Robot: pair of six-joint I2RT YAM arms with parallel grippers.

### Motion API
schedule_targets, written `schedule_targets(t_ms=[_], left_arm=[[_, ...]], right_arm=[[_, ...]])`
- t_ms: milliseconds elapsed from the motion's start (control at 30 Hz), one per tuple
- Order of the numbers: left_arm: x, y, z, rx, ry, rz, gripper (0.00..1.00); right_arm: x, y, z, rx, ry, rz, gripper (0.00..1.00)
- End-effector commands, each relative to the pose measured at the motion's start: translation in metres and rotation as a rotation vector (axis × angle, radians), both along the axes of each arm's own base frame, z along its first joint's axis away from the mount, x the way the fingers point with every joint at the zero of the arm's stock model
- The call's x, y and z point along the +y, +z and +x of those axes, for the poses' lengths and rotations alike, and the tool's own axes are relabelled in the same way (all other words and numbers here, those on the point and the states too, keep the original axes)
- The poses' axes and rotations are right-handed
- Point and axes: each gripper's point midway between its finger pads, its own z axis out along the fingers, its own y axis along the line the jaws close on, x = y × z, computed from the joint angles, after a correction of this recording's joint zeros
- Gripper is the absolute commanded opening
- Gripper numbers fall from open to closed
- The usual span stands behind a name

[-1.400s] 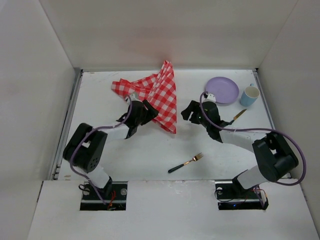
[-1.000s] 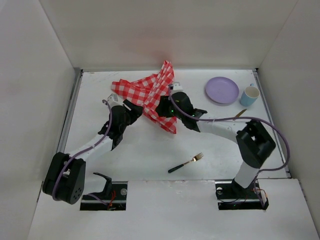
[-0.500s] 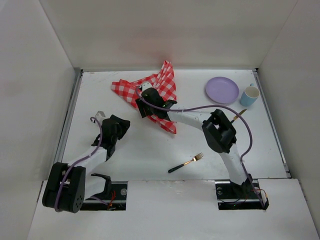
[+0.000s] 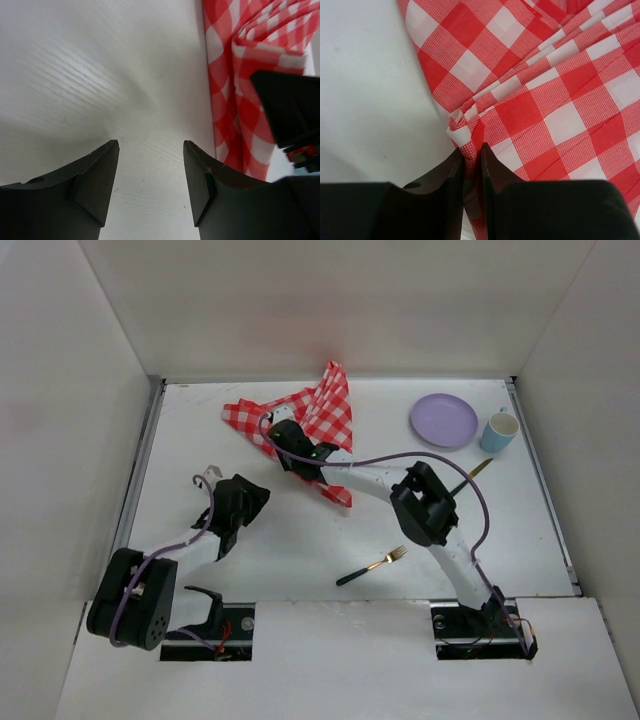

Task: Set the dinner table for one person

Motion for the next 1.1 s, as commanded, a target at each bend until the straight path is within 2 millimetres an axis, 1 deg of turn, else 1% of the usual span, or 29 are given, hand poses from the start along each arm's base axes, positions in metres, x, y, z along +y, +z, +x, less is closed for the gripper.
schedule_targets(t_ms=[0,67,133,200,267,333,433,467,533,600,633,667,700,733,767,867,967,1067], left_arm=[[-0.02,0.013,0.016,-0.038,-0.053,0.012,0.53],[-0.03,0.013,0.024,-0.031,-0.073,0.023,0.56],[-0.038,0.013,0.036,-0.028,-0.083,0.027,0.57],[-0.041,0.014,0.048,-0.032,-0.078,0.033,0.57],[-0.042,0.011,0.063,-0.037,-0.053,0.053,0.57],[-0.043,0.001,0.077,-0.013,-0.04,0.079,0.57],[-0.05,-0.014,0.094,0.016,-0.038,0.076,0.55],[-0.054,-0.019,0.1,0.025,-0.038,0.078,0.52],[-0.06,-0.024,0.108,0.034,-0.042,0.065,0.41],[-0.064,-0.027,0.115,0.034,-0.036,0.067,0.26],[-0.063,-0.027,0.118,0.033,-0.023,0.067,0.18],[-0.058,-0.027,0.121,0.029,-0.004,0.071,0.12],[-0.055,-0.027,0.122,0.029,0.013,0.076,0.09],[-0.052,-0.025,0.123,0.024,0.023,0.08,0.07],[-0.044,-0.021,0.124,0.015,0.041,0.088,0.06],[-0.025,-0.013,0.127,-0.006,0.088,0.103,0.05],[-0.01,-0.009,0.131,-0.013,0.119,0.115,0.04],[0.006,-0.007,0.135,-0.016,0.16,0.116,0.04]], right_arm=[[-0.002,0.074,0.012,-0.093,-0.089,0.213,0.2],[-0.018,0.092,0.017,-0.1,-0.136,0.312,0.17],[-0.036,0.105,0.02,-0.086,-0.179,0.428,0.16],[-0.059,0.116,0.022,-0.069,-0.221,0.551,0.16],[-0.082,0.124,0.024,-0.066,-0.269,0.661,0.16],[-0.112,0.132,0.024,-0.063,-0.327,0.793,0.16],[-0.157,0.137,0.023,-0.079,-0.408,0.956,0.16],[-0.172,0.133,0.022,-0.083,-0.443,0.991,0.16],[-0.201,0.12,0.019,-0.081,-0.525,1.042,0.16],[-0.228,0.101,0.014,-0.07,-0.614,1.077,0.16],[-0.239,0.092,0.01,-0.067,-0.652,1.083,0.16],[-0.249,0.083,0.005,-0.064,-0.686,1.084,0.16],[-0.256,0.075,-0.001,-0.063,-0.711,1.081,0.16],[-0.262,0.068,-0.008,-0.064,-0.734,1.07,0.16],[-0.271,0.06,-0.014,-0.067,-0.766,1.05,0.16],[-0.292,0.043,-0.033,-0.083,-0.852,1.008,0.17],[-0.306,0.035,-0.046,-0.084,-0.888,0.946,0.17],[-0.315,0.024,-0.061,-0.066,-0.912,0.868,0.17]])
